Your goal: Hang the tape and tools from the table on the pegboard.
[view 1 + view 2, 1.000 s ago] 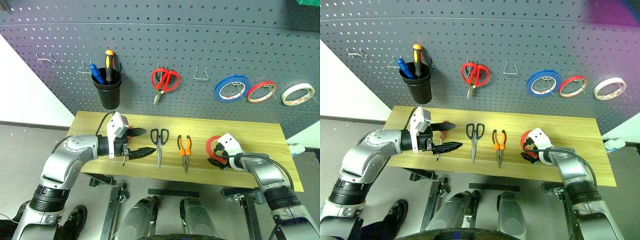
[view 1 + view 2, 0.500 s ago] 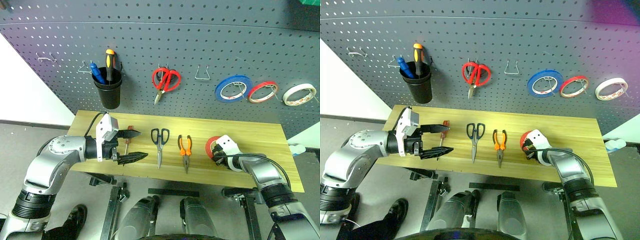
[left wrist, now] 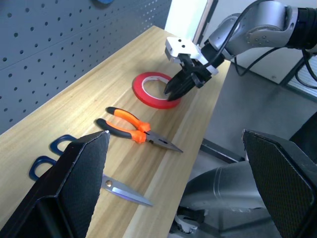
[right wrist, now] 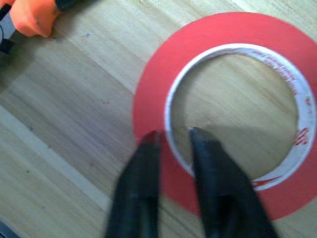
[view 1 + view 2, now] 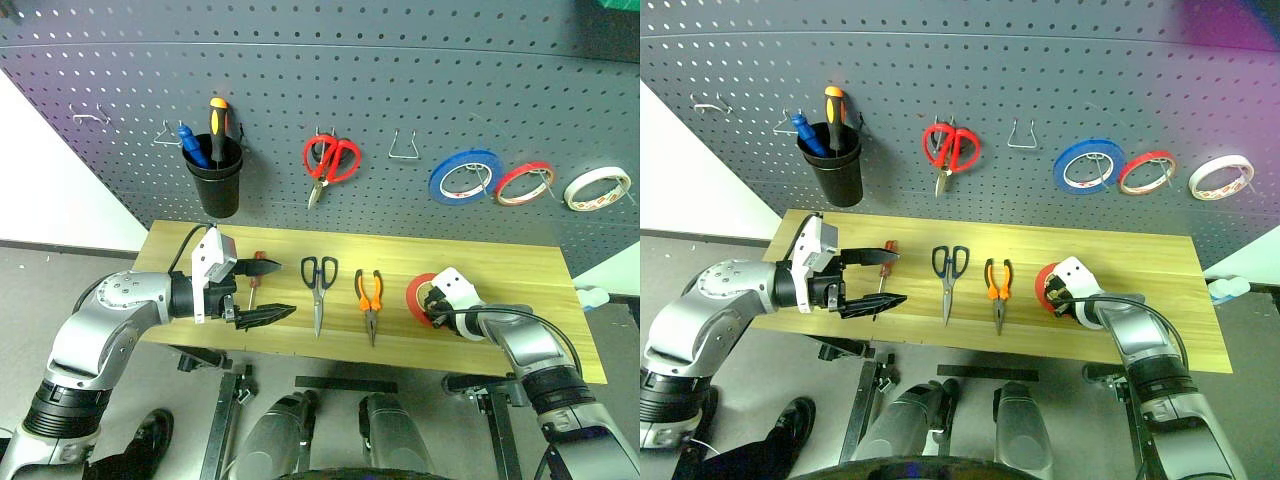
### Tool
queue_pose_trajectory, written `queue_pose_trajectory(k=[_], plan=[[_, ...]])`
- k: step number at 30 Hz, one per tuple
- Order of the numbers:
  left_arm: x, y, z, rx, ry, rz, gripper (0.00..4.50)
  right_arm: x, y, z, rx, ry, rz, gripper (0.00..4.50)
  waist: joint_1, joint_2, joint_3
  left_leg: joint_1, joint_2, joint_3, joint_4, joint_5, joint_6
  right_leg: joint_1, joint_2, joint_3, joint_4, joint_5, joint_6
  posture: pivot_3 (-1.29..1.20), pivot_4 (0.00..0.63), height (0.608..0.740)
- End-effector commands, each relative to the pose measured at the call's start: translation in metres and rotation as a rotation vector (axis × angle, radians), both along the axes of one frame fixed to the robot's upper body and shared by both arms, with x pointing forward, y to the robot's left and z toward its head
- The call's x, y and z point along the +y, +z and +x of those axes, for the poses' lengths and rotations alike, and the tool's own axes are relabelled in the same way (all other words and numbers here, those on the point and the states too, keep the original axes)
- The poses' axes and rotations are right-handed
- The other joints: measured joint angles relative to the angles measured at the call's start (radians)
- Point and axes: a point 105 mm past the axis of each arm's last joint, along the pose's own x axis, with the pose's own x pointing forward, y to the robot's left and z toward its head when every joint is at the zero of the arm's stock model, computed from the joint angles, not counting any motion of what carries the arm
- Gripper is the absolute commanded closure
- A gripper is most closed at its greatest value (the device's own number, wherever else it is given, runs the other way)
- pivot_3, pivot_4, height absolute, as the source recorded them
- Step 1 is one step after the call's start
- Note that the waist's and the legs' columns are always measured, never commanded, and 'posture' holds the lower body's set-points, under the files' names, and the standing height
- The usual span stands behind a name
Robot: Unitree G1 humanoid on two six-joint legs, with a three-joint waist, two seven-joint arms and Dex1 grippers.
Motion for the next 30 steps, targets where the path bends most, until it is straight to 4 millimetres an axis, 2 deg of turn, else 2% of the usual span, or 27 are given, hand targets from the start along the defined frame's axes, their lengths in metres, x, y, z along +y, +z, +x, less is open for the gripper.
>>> queue_pose_trajectory(k=[1,6,10,15,19,22,30], plan=[[-0.004,0.005,-0.004,-0.021,-0.02,-0.007,0.0,0.002,0.002,0.001,-0.002,-0.017,0.027,2.06,0.0,0.0,0.0,0.0,0.0,0.0,0.0,0.0,0.0,0.0,0.0,0.0,0.0,0.0,0.0,-0.07,0.213,0.74],[-0.005,0.006,-0.003,-0.022,-0.02,-0.012,0.0,-0.001,0.009,0.007,-0.027,-0.06,0.045,0.44,0.0,0.0,0.0,0.0,0.0,0.0,-0.003,0.0,0.0,0.0,0.0,0.0,-0.002,0.0,0.0,-0.08,0.215,0.74],[-0.007,0.005,-0.002,-0.022,-0.02,-0.018,0.0,-0.003,0.024,0.019,-0.099,-0.119,0.104,0.44,-0.002,0.001,0.001,0.0,0.0,0.0,-0.004,0.001,0.001,0.0,0.0,0.0,-0.003,0.0,0.0,-0.08,0.215,0.74],[-0.008,0.006,-0.002,-0.021,-0.025,-0.022,0.0,0.017,0.043,0.018,-0.133,-0.062,0.262,0.44,-0.001,0.001,0.002,0.0,0.0,0.0,-0.004,0.001,0.002,0.0,0.0,0.0,-0.003,0.0,0.0,-0.09,0.215,0.74],[-0.008,0.006,-0.002,-0.024,-0.025,-0.021,0.0,0.035,0.039,-0.004,-0.064,0.08,0.267,0.44,0.002,0.001,0.003,0.0,0.0,0.0,-0.006,0.001,0.002,0.0,0.0,0.0,-0.005,0.0,0.0,-0.09,0.217,0.74],[-0.008,0.007,-0.001,-0.029,-0.028,-0.016,0.0,0.04,0.034,-0.016,-0.029,0.132,0.243,0.44,0.001,0.001,0.003,0.0,0.0,0.0,-0.008,0.001,0.002,0.0,0.0,0.0,-0.007,0.0,0.0,-0.09,0.222,0.74],[-0.005,0.007,-0.009,-0.042,-0.066,0.018,0.0,0.027,0.019,-0.012,-0.02,0.077,0.092,0.44,-0.002,0.0,0.009,0.0,0.001,0.001,-0.009,0.002,0.002,-0.001,0.0,0.001,-0.007,0.0,0.0,-0.09,0.228,0.74]])
